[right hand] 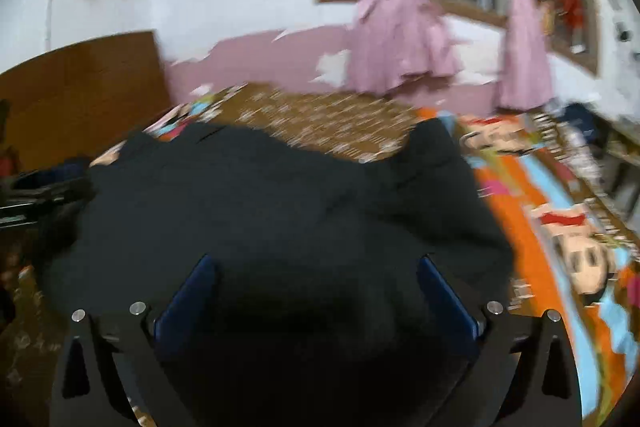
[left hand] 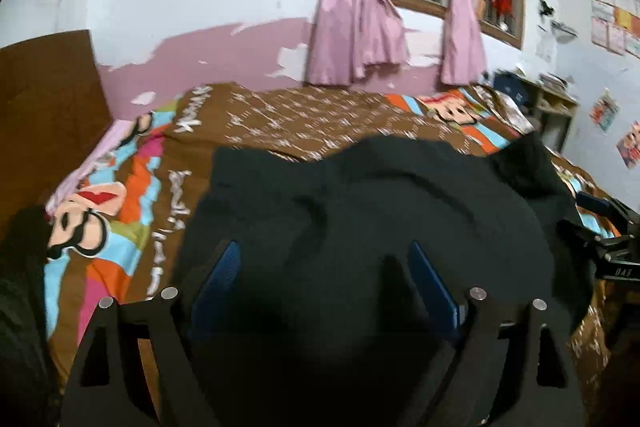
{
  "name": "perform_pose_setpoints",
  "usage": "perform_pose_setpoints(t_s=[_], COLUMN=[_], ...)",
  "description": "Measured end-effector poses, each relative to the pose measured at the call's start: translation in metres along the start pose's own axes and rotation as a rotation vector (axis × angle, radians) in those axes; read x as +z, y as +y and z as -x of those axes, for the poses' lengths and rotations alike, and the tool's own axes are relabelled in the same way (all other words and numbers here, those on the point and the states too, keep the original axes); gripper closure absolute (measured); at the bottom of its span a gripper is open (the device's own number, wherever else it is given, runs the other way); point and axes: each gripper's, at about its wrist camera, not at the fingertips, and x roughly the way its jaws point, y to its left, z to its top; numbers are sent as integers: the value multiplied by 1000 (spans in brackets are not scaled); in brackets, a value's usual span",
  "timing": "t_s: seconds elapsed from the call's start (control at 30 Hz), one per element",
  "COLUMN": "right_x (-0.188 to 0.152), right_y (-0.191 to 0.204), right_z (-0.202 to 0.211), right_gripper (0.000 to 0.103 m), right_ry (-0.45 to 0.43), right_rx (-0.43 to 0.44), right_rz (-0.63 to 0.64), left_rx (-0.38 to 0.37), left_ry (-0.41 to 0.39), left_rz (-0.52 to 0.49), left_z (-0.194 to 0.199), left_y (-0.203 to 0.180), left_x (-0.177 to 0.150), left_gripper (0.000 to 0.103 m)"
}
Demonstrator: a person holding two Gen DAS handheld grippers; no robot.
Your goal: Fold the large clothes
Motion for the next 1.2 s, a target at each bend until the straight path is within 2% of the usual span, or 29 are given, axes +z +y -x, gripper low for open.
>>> perform_pose_setpoints(t_s=[0.07, 0.17, 0.3, 0.5, 0.6, 0.7, 0.9, 1.2], right_x=[5, 20, 34, 41, 34, 29, 17, 13], right_y=[2, 0, -11, -35, -62, -81, -91, -93], right_z=[-12, -34, -66, -99, -112, -125, -134, -137], right_gripper=[1, 1, 1, 0, 0, 0, 0, 0], right_ry=[29, 43, 92, 121, 107, 110, 94, 104], right_rx=[33, 40, 35, -85, -140, -104, -50, -30], right_rz=[-9, -9, -47, -11, -43, -110, -165, -181], left_rx=[-26, -11, 9, 24, 21, 1, -54, -35], left_ry=[33, 73, 96, 172, 167, 185, 197, 169], left_rz=[-10, -19, -9, 20, 39, 61, 107, 87], left_z=[-8, -22, -41, -72, -84, -94, -104, -109], left_y=[-3, -4, 0, 8, 13, 20, 29, 23], left_x=[-1, -4, -1, 10, 9, 7, 9, 7], left_gripper=[21, 21, 11, 1, 1, 1, 1, 1])
